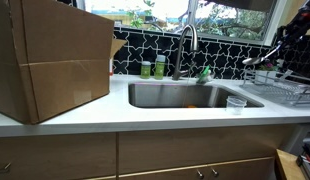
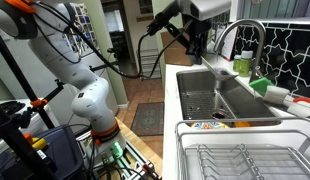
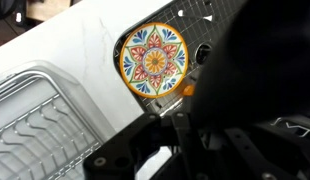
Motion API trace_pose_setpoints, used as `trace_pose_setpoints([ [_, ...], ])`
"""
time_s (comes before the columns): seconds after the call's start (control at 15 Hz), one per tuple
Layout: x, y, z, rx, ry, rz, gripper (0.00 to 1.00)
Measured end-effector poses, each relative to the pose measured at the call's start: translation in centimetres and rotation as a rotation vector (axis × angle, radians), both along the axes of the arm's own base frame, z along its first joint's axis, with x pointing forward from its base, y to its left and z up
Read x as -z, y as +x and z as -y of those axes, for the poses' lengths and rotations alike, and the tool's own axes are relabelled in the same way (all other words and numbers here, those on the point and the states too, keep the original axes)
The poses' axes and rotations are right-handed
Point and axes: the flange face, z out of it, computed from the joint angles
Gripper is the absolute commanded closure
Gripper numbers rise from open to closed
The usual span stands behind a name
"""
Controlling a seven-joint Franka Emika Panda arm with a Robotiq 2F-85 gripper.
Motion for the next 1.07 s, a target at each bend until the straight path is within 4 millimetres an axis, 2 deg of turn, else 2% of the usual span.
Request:
trace_pose_setpoints([
  [0.13, 1.0, 1.7, -1.1, -0.039, 0.047, 0.034, 0.98],
  [0.2, 1.5, 2.4, -1.7, -0.064, 0.066, 0.05, 0.93],
  [0.27, 1.7, 2.7, -1.9, -0.074, 0.07, 0.048, 0.93],
  [0.53, 1.6, 2.7, -1.7, -0.071, 0.067, 0.048, 0.93],
  [0.6, 1.6, 2.7, -1.7, -0.071, 0.066, 0.049, 0.98],
  [0.8, 1.7, 2.9, -1.8, -0.074, 0.071, 0.05, 0.98],
  [1.07, 3.7, 5.2, -3.7, -0.099, 0.179, 0.106, 0.98],
])
